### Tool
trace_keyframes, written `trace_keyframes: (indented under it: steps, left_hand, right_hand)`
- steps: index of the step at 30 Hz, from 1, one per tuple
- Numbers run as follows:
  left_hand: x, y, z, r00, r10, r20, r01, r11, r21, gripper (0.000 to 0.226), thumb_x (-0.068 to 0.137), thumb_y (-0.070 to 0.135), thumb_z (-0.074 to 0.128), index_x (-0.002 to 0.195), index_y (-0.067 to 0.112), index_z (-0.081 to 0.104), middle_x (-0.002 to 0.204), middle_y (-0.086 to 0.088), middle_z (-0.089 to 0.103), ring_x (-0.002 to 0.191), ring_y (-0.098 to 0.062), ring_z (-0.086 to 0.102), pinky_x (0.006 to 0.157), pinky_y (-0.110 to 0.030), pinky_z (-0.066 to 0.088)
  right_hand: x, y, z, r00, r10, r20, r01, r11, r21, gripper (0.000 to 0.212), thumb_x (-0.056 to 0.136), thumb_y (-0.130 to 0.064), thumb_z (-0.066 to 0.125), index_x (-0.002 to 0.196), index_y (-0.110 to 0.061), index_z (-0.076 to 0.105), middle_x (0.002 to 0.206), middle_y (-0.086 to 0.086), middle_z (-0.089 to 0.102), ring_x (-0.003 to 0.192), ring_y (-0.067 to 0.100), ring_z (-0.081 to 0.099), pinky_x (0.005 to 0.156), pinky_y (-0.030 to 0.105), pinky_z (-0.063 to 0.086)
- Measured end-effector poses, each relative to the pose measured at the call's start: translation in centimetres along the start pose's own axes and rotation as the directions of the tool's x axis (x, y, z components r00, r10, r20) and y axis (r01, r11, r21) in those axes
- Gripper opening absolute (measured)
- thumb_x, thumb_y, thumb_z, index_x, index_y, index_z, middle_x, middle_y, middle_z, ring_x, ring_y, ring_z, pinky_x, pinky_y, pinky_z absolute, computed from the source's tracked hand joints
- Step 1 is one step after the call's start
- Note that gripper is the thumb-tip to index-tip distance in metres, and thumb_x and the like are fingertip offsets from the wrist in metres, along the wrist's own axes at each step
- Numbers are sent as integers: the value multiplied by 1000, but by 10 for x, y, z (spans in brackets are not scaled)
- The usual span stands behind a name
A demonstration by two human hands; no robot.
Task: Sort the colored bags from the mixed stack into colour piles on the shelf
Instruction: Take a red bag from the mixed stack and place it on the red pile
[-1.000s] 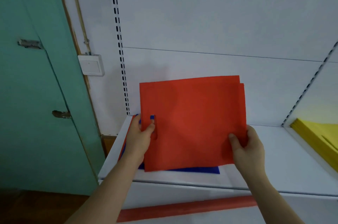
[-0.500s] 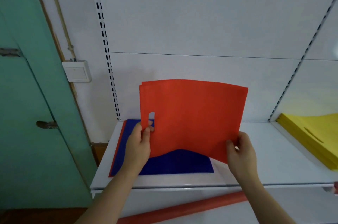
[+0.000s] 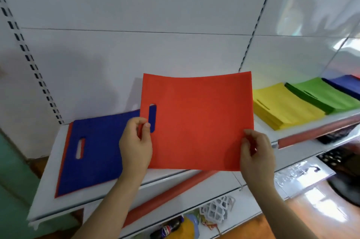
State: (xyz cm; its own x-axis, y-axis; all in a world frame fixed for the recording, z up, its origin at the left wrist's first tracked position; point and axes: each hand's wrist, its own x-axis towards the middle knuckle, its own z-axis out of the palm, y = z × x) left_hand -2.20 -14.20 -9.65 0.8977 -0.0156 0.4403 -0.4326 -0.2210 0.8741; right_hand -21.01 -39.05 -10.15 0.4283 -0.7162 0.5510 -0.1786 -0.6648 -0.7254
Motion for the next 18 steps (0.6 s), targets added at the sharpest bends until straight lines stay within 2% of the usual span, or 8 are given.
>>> trace_keyframes:
  steps: [2, 6, 10, 14, 16, 18]
  left_hand:
    - [-15, 10, 27, 996, 32, 82, -31, 999, -13, 19, 106, 17, 58, 110, 35, 62, 101, 21, 68, 96, 1, 65, 79, -9, 43]
    - [-45, 43, 80, 965, 121, 234, -119, 993, -22, 26, 105, 11, 54, 126, 23, 64, 112, 30, 60, 106, 20, 56, 84, 2, 38]
    - [-78, 82, 143, 906, 202, 371, -201, 979, -42, 34, 104, 15, 56, 136, 28, 57, 126, 19, 61, 114, 14, 56, 90, 1, 40]
    - [-120, 126, 220, 882, 245, 402, -245, 968, -51, 38, 104, 9, 54, 138, 27, 57, 129, 13, 62, 118, 1, 60, 94, -7, 39]
    - [-142, 149, 260, 868, 263, 421, -265, 963, -55, 39, 104, 9, 53, 138, 28, 56, 127, 14, 62, 114, 4, 57, 91, -2, 36]
    - [-166, 172, 299, 847, 292, 444, -295, 953, -64, 40, 104, 9, 53, 138, 30, 56, 125, 16, 60, 107, 15, 52, 85, 3, 35]
  right_hand:
    - [2, 19, -28, 999, 10, -38, -12, 998, -54, 33, 101, -11, 59, 126, -33, 65, 116, -16, 60, 106, 11, 61, 91, 47, 55]
    - [7, 57, -84, 995, 39, -96, -52, 989, -135, 41, 102, -10, 56, 137, -31, 61, 116, -13, 57, 100, 10, 58, 87, 37, 49]
    - [16, 99, -142, 986, 77, -147, -105, 975, -196, 47, 102, -9, 54, 145, -28, 56, 114, -12, 53, 97, 4, 51, 86, 33, 43]
    - [31, 154, -216, 979, 100, -179, -143, 958, -250, 54, 100, -6, 56, 150, -28, 52, 114, -11, 51, 93, 3, 47, 83, 33, 42]
    - [42, 183, -255, 975, 107, -194, -157, 952, -263, 57, 99, -6, 57, 151, -29, 51, 115, -8, 53, 94, 7, 50, 82, 33, 43]
    - [53, 211, -291, 973, 121, -198, -174, 944, -279, 57, 99, -7, 57, 151, -30, 51, 116, -6, 55, 95, 13, 55, 81, 34, 45]
